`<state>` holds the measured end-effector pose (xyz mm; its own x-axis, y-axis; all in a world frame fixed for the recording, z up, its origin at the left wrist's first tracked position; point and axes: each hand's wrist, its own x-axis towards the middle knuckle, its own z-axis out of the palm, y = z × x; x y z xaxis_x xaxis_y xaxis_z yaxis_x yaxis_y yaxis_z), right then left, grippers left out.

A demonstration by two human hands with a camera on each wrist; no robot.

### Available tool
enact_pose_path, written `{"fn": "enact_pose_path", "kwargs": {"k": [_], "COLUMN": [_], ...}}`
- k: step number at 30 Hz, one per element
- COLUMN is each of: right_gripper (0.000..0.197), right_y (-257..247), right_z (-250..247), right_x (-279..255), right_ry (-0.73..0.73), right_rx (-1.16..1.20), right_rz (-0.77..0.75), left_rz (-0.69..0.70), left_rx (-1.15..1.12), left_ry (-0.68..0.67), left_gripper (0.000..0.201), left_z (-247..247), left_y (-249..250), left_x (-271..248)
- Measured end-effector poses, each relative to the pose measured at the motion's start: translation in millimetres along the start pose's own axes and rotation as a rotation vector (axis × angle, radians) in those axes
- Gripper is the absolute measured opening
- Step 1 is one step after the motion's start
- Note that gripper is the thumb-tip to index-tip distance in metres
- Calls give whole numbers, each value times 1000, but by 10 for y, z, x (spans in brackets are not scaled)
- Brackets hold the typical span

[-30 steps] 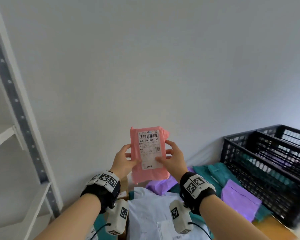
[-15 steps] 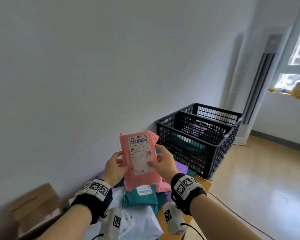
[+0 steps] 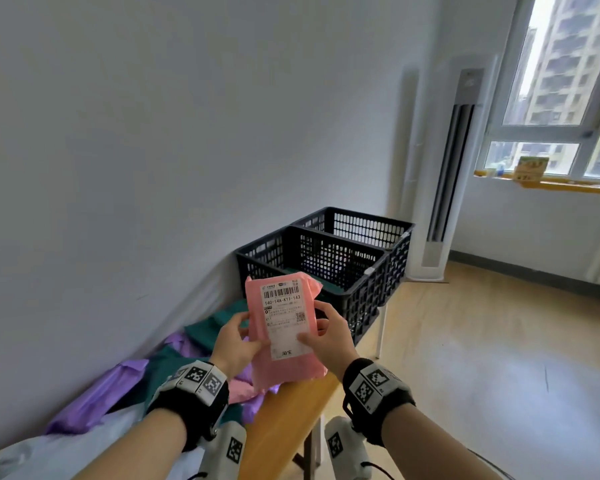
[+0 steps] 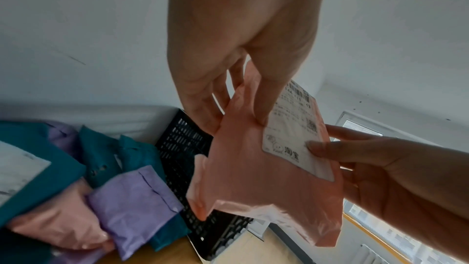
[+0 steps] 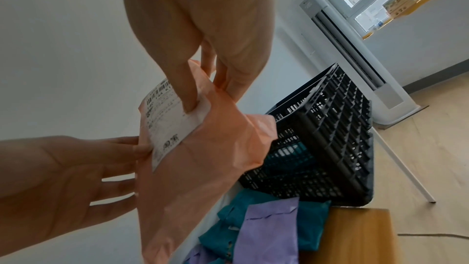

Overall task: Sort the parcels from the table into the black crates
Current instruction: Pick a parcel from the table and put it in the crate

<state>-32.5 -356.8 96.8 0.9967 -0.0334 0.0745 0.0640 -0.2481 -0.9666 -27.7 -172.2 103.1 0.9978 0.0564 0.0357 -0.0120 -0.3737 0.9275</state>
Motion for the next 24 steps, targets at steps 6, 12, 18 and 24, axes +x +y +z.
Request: {"fn": "enact_pose_path", "kwargs": {"k": [6, 12, 18, 24], "right_gripper": [60, 62, 63, 67], "right_y": [311, 466, 440, 342], "right_z": [-960, -1651, -2107, -2375], "right_x": [205, 455, 889, 1597], "right_ry": [-23, -29, -24, -27], "right_rx": [-38, -53, -45, -63], "right_rz": [1, 26, 0, -22], "left_rz": [-47, -74, -45, -41], "left_rx": [-48, -70, 11, 28], "left_ry": [-5, -24, -57, -97], "left_gripper": [62, 68, 68, 70], "left_z": [985, 1654, 2010, 2174], "left_y": [313, 615, 995, 1305], "left_x": [72, 213, 663, 1388]}}
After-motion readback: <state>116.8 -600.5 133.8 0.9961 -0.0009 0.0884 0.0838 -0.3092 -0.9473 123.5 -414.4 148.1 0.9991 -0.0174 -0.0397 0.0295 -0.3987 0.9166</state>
